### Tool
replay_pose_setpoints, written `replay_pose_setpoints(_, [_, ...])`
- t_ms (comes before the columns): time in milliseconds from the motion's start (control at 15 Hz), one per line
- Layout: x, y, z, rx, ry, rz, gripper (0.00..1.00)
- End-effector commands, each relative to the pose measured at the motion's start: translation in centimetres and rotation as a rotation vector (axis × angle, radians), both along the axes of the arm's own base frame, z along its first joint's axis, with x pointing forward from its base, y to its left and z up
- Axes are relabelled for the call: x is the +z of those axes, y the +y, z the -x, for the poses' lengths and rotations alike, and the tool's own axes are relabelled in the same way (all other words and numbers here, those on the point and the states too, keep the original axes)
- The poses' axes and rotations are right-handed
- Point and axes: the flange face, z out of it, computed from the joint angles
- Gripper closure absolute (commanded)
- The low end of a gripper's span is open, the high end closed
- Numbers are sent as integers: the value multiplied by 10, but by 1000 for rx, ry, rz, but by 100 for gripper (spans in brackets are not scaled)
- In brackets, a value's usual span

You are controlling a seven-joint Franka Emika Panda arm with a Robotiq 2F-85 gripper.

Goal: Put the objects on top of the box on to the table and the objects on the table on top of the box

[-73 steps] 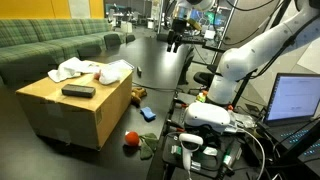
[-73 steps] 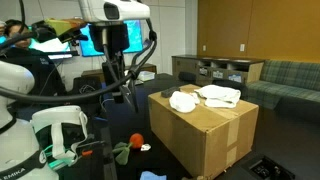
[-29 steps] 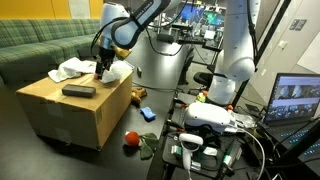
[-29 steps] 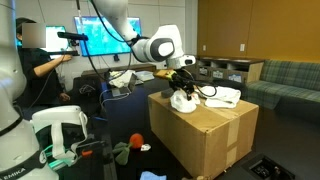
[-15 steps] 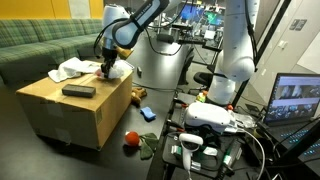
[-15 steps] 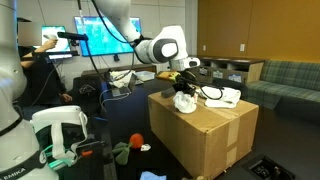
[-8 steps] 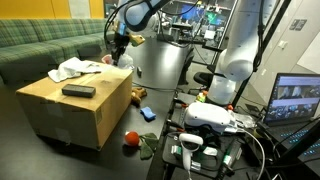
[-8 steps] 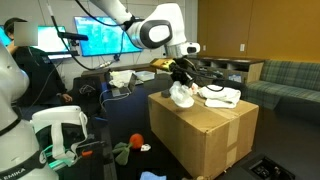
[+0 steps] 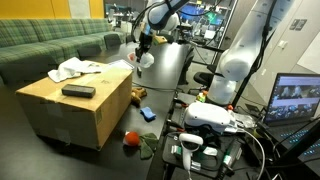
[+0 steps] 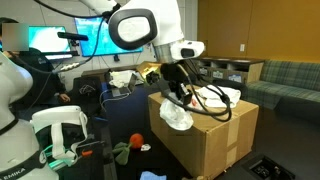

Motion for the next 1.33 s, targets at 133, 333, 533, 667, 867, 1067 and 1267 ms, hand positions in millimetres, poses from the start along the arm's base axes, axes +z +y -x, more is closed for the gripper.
replay_pose_setpoints(133, [-61,-47,37,-129,10,23,97])
replay_pose_setpoints(333, [-111,-64,44,-186,39,37,97])
replay_pose_setpoints(533, [-156,-74,42,-229,78,41,97])
replay_pose_setpoints(667, [-185,-77,42,-241,108,40,97])
replay_pose_setpoints(867, [-220,-79,38,-257,143,37,97])
replay_pose_setpoints(1067, [-245,-85,33,-264,177,29,97])
replay_pose_setpoints(1267, [-263,-97,29,-280,198,31,97])
